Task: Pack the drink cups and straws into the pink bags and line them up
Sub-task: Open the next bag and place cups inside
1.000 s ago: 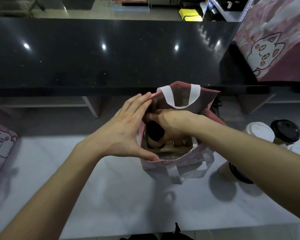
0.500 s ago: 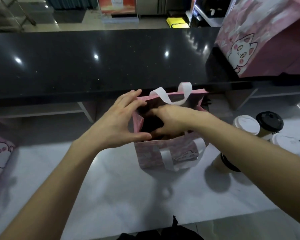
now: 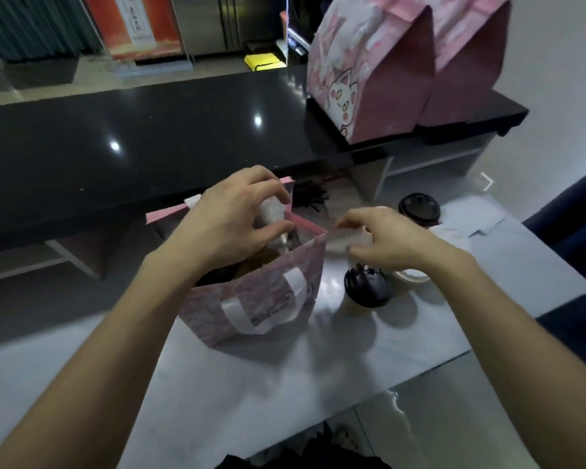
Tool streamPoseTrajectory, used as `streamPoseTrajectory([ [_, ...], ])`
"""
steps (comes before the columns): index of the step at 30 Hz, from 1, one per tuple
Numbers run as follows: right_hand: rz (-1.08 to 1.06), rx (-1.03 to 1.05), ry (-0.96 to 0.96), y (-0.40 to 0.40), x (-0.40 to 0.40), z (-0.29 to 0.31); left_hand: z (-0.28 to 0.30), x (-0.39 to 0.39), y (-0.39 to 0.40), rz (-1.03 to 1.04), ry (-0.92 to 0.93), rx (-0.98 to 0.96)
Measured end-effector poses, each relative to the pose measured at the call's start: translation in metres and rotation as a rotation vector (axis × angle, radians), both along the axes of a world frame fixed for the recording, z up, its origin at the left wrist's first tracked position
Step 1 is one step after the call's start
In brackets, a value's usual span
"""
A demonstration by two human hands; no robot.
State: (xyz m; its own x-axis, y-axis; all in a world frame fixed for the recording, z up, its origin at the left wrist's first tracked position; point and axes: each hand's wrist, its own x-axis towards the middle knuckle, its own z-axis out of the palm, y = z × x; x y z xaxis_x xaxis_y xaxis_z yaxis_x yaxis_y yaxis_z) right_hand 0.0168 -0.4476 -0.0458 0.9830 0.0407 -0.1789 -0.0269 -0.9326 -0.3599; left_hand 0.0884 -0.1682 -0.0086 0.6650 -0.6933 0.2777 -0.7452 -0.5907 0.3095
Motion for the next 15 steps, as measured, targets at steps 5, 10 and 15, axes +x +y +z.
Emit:
streamPoseTrajectory([
  [5,0.192,-0.317,0.258,-0.025,-0.007,-0.057,-0.012,-0.004,-0.043,0.055,0.029,0.043],
  [10,0.325,-0.313,0.115,-0.03,-0.004,-0.062,-0.02,-0.016,-0.058,0.163,0.053,0.062],
  [15,0.3,-0.184,-0.074,-0.037,0.009,-0.001,-0.018,-0.023,-0.047,0.287,0.053,0.015],
])
